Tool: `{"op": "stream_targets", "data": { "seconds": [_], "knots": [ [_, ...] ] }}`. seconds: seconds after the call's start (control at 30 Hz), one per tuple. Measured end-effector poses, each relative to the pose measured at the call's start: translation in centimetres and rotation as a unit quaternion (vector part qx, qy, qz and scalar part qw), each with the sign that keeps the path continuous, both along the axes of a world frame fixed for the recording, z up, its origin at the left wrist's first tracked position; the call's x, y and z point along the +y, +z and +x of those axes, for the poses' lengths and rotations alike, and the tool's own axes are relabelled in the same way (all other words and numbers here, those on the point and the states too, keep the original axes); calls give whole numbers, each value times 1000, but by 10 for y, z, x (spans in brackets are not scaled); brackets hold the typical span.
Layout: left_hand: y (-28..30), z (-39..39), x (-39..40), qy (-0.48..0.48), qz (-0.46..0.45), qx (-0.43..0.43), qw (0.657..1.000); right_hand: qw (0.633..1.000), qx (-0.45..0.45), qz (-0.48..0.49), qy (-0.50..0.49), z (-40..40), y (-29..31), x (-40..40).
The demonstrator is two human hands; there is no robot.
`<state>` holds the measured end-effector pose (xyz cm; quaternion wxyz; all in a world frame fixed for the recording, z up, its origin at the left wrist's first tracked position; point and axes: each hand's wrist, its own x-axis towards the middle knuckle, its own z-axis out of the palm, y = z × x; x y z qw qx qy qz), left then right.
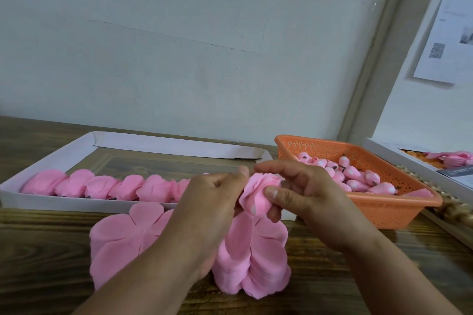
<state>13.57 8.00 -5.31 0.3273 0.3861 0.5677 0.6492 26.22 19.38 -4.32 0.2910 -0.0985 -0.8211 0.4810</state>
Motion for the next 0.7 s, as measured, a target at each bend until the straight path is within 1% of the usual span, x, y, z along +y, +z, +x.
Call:
{"op": "stream_targets", "data": {
  "seconds": [0.07,0.23,0.3,0.37,0.5,0.7],
  "knots": [
    [-1,1,1,-4,-2,-3,1000,1000,-5,6,6,-1,1,-2],
    [-2,-2,2,-18,-4,-1,1000,999,14,-5,-29,-1,1,-2],
    [-2,-6,2,-17,2,-21,1000,999,26,-11,-41,-1,2,-3],
    [-2,-9,1,-34,-14,-34,999,997,33,-17,-66,-2,3,-3],
    [-4,-4,0,-36,-37,2,999,994,9,8,-104,-3,4,-5],
    [-8,5,2,52,-33,106,992,994,-23,-3,-106,-7,4,-11]
  ]
}}
